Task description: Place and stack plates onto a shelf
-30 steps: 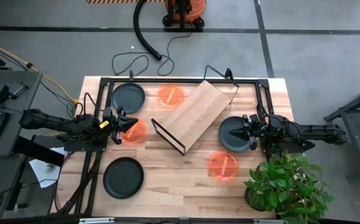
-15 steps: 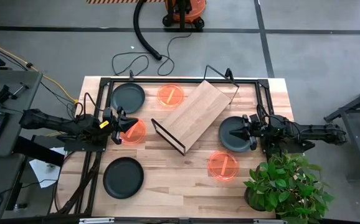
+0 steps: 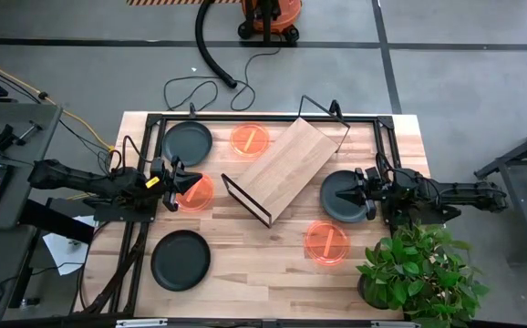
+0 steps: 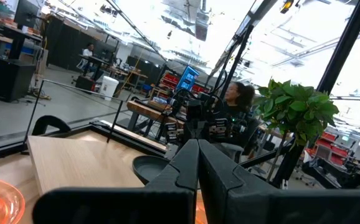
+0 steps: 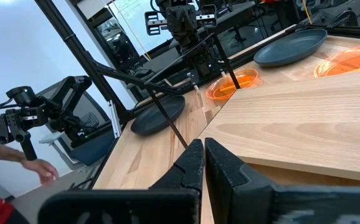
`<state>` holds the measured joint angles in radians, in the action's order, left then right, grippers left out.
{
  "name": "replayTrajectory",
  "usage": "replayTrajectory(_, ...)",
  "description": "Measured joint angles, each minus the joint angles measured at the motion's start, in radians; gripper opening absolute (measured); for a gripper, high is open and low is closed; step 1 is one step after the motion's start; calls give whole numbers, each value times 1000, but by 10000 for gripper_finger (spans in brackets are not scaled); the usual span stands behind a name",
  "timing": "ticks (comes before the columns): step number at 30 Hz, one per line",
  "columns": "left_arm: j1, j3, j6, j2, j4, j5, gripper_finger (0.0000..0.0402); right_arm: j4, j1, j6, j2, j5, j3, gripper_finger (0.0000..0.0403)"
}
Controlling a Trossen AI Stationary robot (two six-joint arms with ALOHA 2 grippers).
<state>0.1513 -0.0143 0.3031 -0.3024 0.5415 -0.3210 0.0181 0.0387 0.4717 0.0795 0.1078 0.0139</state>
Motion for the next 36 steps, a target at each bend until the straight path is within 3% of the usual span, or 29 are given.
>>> replayTrajectory(28,0,0,0,0,0,0,1,13,0,23,0,-22,0,0)
replayTrajectory(31,0,0,0,0,0,0,1,121,0,206,0,-91,-1,0)
replayTrajectory(36,0,0,0,0,0,0,1,343,0,507,0,-405,-1,0)
